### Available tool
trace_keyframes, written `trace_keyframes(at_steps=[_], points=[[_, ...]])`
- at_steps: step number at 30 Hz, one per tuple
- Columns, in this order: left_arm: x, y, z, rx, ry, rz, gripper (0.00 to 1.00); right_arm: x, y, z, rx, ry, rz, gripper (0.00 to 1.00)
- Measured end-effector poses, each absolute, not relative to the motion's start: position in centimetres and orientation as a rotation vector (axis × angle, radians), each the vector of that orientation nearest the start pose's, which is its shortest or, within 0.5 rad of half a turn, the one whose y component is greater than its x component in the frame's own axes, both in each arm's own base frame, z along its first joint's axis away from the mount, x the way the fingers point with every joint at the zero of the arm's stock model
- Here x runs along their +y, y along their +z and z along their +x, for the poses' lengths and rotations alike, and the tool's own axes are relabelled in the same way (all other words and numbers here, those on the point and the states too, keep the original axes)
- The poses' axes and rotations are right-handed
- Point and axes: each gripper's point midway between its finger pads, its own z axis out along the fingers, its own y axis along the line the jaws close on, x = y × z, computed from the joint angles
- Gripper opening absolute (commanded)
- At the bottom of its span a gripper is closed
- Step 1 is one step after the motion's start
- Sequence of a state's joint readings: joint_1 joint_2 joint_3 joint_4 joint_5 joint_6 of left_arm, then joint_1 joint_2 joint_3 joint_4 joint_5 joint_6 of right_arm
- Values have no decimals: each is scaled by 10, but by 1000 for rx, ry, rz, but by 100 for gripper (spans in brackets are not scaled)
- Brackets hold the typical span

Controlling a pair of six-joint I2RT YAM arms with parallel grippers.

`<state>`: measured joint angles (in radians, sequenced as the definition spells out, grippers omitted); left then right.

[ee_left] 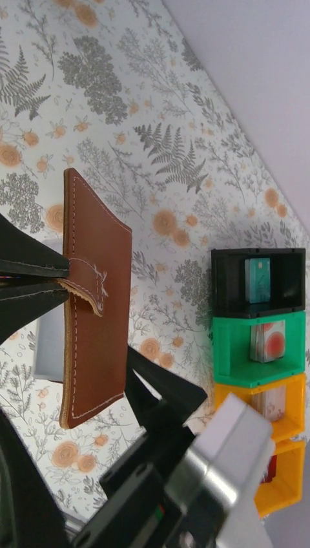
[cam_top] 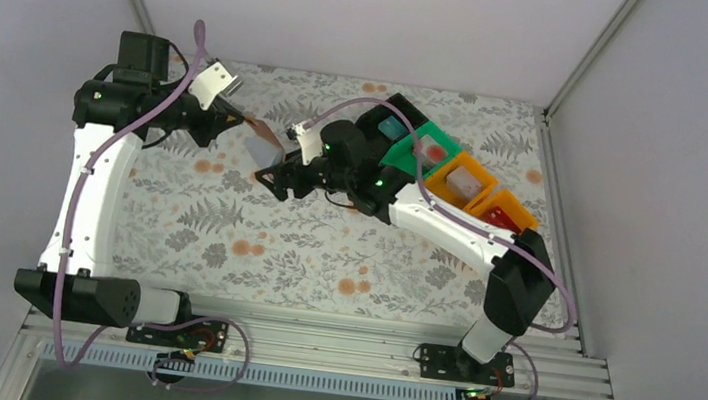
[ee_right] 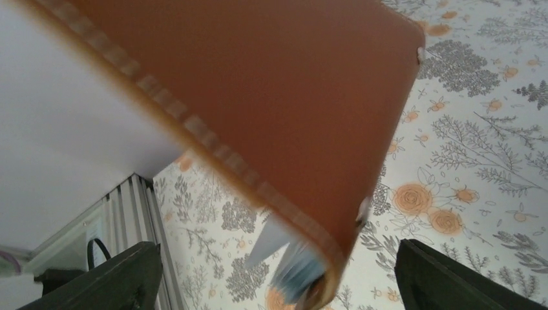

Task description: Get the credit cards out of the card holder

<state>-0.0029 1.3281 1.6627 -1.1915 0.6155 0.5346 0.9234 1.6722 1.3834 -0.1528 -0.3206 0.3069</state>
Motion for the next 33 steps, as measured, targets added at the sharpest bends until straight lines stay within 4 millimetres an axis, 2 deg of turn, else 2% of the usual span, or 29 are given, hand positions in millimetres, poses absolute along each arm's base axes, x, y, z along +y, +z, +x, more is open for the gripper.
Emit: trace_keyframes(at_steps=[5,6,7,10,12,13,15,20,22,27,33], points=[[-104,348,303,2104,-505,871,2,449,260,276,1996,1056,-833,18],[-105,348,303,2101,-511,873,3,449,260,276,1995,1051,-833,7],[-105,348,302,2098,-515,877,2,449,260,277,1998,1050,-824,4],[-107,349,299,2088,-531,890,4,444,255,281,2038,1034,-795,4],[-109,347,298,2078,-534,917,45,438,254,280,2056,1036,-800,4],[-110,345,296,2067,-536,945,60,434,253,278,2073,1044,-809,4],[-112,338,291,2045,-540,1010,76,423,254,272,2118,1068,-826,4],[-125,316,264,1983,-619,1196,99,389,264,252,2224,1209,-848,4],[-133,316,256,1927,-639,1269,100,385,264,241,2259,1280,-859,4],[-154,307,238,1787,-645,1452,100,379,245,218,2389,1363,-871,4],[-178,267,229,1723,-542,1667,100,381,238,213,2444,1419,-859,4]])
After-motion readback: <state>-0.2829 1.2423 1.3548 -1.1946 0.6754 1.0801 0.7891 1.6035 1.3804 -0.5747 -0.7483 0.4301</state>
